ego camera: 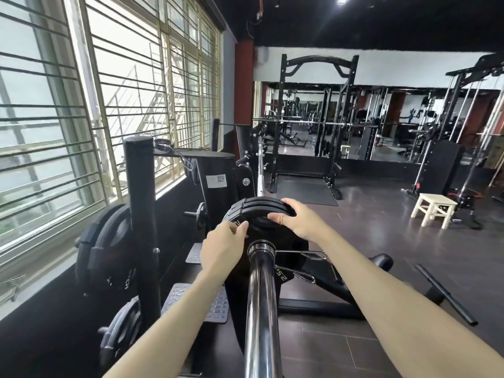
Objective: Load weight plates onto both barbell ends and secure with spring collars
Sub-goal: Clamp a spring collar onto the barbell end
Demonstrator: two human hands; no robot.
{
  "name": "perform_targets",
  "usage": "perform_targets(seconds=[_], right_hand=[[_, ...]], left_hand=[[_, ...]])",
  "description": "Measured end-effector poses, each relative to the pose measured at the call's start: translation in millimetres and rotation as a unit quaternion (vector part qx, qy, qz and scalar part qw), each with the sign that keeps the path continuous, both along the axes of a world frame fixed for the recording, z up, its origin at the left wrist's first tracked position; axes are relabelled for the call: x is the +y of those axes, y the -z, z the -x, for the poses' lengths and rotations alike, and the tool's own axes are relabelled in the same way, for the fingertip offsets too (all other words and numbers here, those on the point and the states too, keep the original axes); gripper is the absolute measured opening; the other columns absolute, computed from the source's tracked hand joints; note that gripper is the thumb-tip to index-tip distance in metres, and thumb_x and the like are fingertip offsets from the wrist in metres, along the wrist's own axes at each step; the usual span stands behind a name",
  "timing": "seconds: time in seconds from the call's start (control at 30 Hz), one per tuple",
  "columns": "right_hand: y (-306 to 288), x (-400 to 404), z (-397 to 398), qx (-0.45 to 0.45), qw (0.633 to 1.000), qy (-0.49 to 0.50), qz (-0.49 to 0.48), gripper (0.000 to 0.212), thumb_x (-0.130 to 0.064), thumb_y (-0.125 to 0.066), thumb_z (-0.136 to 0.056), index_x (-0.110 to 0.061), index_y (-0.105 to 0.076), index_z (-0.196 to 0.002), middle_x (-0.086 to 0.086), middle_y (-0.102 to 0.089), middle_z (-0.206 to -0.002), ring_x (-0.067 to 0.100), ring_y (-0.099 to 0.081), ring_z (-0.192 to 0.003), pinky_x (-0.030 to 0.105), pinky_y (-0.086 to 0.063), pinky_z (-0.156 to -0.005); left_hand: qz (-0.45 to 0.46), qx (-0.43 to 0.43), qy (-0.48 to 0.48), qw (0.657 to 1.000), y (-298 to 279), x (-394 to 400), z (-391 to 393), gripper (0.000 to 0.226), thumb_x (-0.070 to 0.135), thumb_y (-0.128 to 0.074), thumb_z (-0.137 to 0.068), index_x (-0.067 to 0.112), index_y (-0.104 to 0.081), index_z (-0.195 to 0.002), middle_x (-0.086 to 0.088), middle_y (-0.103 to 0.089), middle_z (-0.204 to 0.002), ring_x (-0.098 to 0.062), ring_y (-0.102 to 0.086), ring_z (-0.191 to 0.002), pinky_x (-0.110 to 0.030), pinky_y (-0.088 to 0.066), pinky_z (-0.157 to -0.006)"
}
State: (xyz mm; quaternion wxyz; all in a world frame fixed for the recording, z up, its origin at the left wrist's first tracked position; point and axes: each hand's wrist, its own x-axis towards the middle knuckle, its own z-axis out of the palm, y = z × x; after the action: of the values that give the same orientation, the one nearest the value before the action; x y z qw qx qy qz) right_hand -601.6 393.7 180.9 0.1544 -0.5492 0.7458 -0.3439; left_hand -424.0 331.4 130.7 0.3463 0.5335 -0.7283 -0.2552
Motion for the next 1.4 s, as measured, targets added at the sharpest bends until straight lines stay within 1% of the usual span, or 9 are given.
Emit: perform_targets(seconds=[0.27, 0.43, 0.57, 0.67, 0.73, 0.83, 1.0, 1.23, 1.4], right_hand=[[3, -2, -1, -0.007, 1.000, 0.002, 0.024, 0.084, -0.054, -0.064, -0.093, -0.015, -0.030, -0.159, 0.004, -0.034, -0.163, 0.023, -0.035, -0.148, 0.037, -0.031, -0.117], [-14, -27, -31, 0.082, 0.989, 0.036, 0.117, 0.046, -0.041, -0.058, -0.099, -0.017, -0.057, -0.139, 0.003, -0.060, -0.138, 0.021, -0.050, -0.130, 0.035, -0.039, -0.104], [-30, -72, -70, 0.148, 0.981, 0.022, 0.121, 0.035, -0.036, -0.056, -0.099, -0.021, -0.063, -0.130, -0.001, -0.063, -0.127, 0.020, -0.051, -0.124, 0.039, -0.043, -0.103], [-44, -120, -96, 0.169, 0.978, 0.012, 0.121, 0.032, -0.034, -0.056, -0.098, -0.018, -0.065, -0.124, 0.002, -0.066, -0.122, 0.022, -0.056, -0.118, 0.038, -0.046, -0.102], [-53, -155, -114, 0.165, 0.978, 0.032, 0.120, 0.031, -0.036, -0.057, -0.097, -0.017, -0.065, -0.120, 0.003, -0.067, -0.119, 0.024, -0.059, -0.113, 0.038, -0.049, -0.096], [-63, -201, -136, 0.179, 0.976, 0.068, 0.102, 0.029, -0.044, -0.057, -0.098, -0.018, -0.061, -0.111, 0.000, -0.066, -0.112, 0.022, -0.060, -0.105, 0.036, -0.049, -0.081], [-72, -248, -155, 0.230, 0.968, 0.080, 0.056, 0.053, -0.061, -0.056, -0.094, -0.015, -0.053, -0.119, 0.002, -0.067, -0.110, 0.026, -0.064, -0.101, 0.036, -0.047, -0.071], [-66, -263, -169, 0.320, 0.943, 0.088, -0.017, 0.037, -0.041, -0.050, -0.104, -0.010, -0.043, -0.122, 0.014, -0.069, -0.112, 0.037, -0.065, -0.104, 0.040, -0.044, -0.071], [-61, -253, -167, 0.353, 0.929, 0.105, 0.049, 0.026, -0.034, -0.038, -0.109, -0.012, -0.051, -0.110, 0.012, -0.070, -0.102, 0.037, -0.065, -0.094, 0.038, -0.041, -0.064]], left_hand=[[-0.037, 0.009, 0.030, 0.999, 3, 1, -6, 0.025, 0.046, -0.050, -0.099, 0.027, -0.062, -0.109, 0.012, -0.061, -0.099, -0.016, -0.060, -0.098, -0.030, -0.044, -0.082], [-0.059, 0.092, 0.031, 0.994, -13, -32, -34, 0.024, 0.044, -0.051, -0.095, 0.028, -0.069, -0.095, 0.013, -0.075, -0.090, -0.014, -0.071, -0.088, -0.038, -0.057, -0.089], [-0.067, 0.171, 0.029, 0.983, -31, -96, -67, 0.020, 0.037, -0.054, -0.094, 0.027, -0.069, -0.085, 0.010, -0.076, -0.073, -0.016, -0.072, -0.076, -0.047, -0.060, -0.087], [-0.009, 0.109, 0.012, 0.994, -53, -152, -92, 0.021, 0.038, -0.051, -0.096, 0.024, -0.066, -0.097, 0.007, -0.074, -0.091, -0.020, -0.069, -0.091, -0.040, -0.055, -0.093], [0.111, 0.019, -0.037, 0.993, -72, -192, -106, 0.024, 0.038, -0.049, -0.099, 0.023, -0.066, -0.107, 0.001, -0.069, -0.108, -0.025, -0.063, -0.104, -0.039, -0.051, -0.092], [0.260, -0.084, -0.075, 0.959, -100, -240, -116, 0.035, 0.037, -0.044, -0.101, 0.019, -0.062, -0.125, -0.006, -0.059, -0.135, -0.030, -0.050, -0.129, -0.048, -0.042, -0.108], [0.320, -0.223, -0.037, 0.920, -124, -290, -120, 0.044, 0.043, -0.040, -0.102, 0.020, -0.061, -0.133, -0.004, -0.054, -0.146, -0.029, -0.040, -0.141, -0.051, -0.025, -0.119], [0.311, -0.203, -0.004, 0.928, -111, -318, -125, 0.033, 0.046, -0.045, -0.101, 0.030, -0.070, -0.114, 0.006, -0.069, -0.126, -0.024, -0.044, -0.136, -0.043, -0.009, -0.113], [0.290, -0.152, 0.001, 0.945, -114, -315, -121, 0.027, 0.049, -0.052, -0.099, 0.032, -0.072, -0.104, 0.010, -0.072, -0.120, -0.023, -0.042, -0.135, -0.042, -0.010, -0.108]])
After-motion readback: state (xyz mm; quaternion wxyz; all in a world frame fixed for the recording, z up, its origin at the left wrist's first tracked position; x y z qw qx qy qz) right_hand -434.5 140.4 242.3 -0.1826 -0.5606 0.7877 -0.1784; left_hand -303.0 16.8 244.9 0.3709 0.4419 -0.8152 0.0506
